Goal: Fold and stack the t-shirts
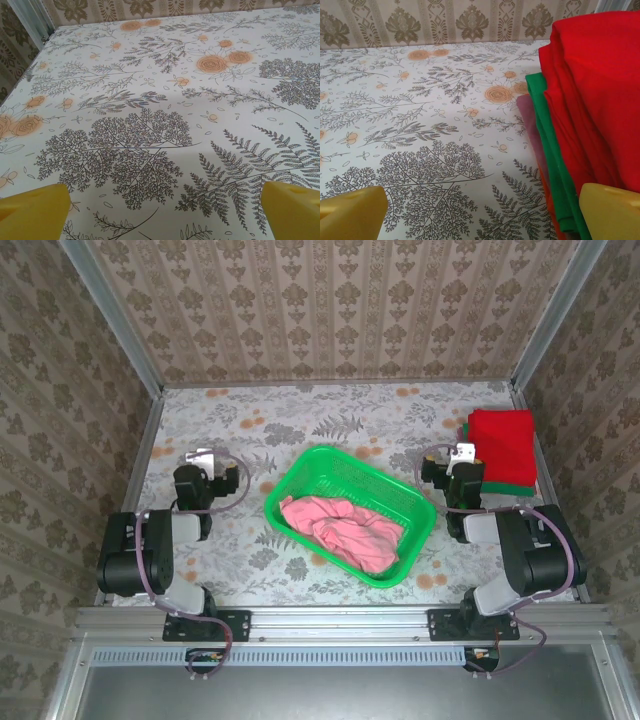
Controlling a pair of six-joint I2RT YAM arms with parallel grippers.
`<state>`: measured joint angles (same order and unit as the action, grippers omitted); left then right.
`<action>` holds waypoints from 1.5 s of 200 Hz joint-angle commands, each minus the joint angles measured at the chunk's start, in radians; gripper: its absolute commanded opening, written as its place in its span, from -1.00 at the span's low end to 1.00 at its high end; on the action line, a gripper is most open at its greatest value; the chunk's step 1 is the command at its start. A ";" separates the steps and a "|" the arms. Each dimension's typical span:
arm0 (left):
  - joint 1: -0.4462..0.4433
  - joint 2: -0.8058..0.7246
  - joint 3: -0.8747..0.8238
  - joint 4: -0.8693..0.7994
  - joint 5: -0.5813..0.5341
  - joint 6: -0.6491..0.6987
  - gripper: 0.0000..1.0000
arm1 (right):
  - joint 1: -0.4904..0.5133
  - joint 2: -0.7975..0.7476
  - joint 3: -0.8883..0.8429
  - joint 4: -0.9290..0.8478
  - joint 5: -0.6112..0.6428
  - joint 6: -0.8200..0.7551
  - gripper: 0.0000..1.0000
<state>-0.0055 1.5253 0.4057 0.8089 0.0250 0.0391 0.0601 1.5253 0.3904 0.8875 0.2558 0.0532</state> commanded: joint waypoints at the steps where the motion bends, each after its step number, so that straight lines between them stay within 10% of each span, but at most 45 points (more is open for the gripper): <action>1: -0.001 0.010 0.005 0.026 -0.006 0.013 1.00 | 0.000 0.010 -0.010 0.028 0.029 0.011 1.00; 300: -0.035 -0.089 0.026 -0.084 -0.096 0.025 1.00 | 0.001 -0.059 0.005 -0.048 -0.013 -0.011 1.00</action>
<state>-0.0128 1.5192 0.4080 0.7898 0.0040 0.0395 0.0601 1.5238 0.3904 0.8852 0.2550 0.0528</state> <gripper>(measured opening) 0.997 0.998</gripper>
